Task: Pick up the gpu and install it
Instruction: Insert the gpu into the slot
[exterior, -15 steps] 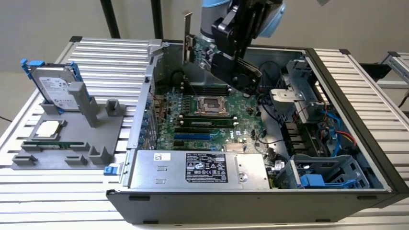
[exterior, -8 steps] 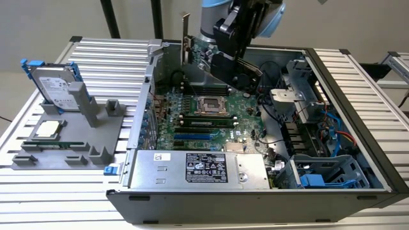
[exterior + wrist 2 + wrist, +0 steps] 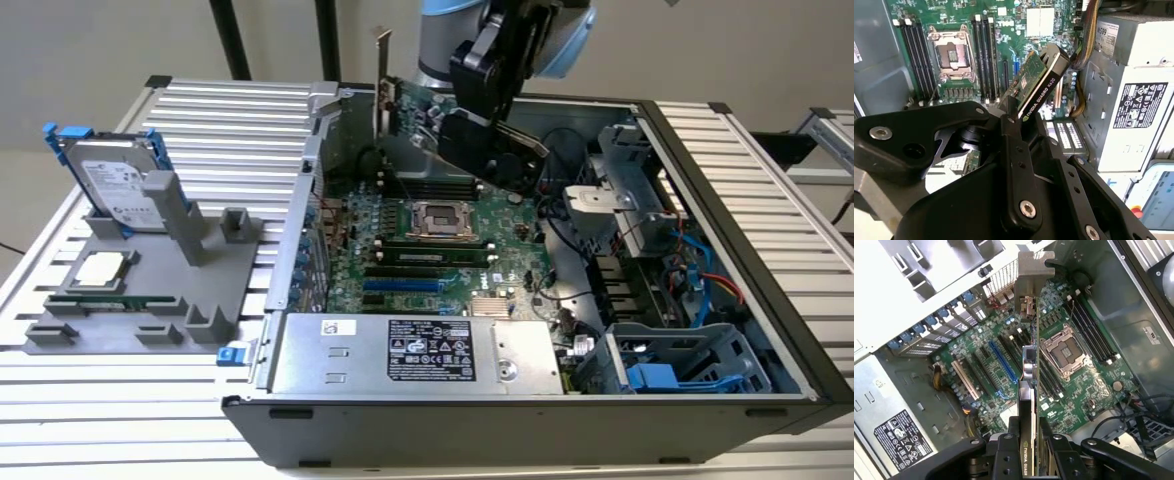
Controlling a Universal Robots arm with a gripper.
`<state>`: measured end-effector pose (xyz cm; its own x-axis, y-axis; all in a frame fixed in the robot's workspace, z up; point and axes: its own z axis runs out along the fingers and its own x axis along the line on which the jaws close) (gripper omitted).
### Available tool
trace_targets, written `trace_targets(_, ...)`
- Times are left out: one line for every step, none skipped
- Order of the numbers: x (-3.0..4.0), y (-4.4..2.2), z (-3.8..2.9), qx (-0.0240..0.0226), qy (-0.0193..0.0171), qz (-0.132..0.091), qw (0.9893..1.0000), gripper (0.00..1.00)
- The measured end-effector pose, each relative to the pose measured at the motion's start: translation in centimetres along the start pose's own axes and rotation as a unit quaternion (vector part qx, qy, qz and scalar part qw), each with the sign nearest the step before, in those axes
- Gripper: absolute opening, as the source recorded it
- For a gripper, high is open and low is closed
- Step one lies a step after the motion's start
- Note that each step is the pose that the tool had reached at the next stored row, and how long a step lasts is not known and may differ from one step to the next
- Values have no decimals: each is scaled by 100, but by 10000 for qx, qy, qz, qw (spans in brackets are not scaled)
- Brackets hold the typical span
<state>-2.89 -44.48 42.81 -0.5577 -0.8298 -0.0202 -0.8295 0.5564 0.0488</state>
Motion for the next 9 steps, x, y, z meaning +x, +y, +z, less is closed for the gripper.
trace_targets(0, 0, 0, -1, 2, -39, 10000, 0)
trace_targets(0, 0, 0, -2, 4, -79, 10000, 0)
trace_targets(0, 0, 0, -2, 6, -117, 9999, 0)
trace_targets(0, 0, 0, -3, 8, -157, 9999, 0)
trace_targets(0, 0, 0, -4, 10, -194, 9998, 0)
trace_targets(0, 0, 0, -5, 12, -233, 9997, 0)
trace_targets(0, 0, 0, -5, 13, -273, 9996, 0)
trace_targets(0, 0, 0, -6, 15, -317, 9995, 0)
trace_targets(0, 0, 0, -7, 18, -361, 9993, 0)
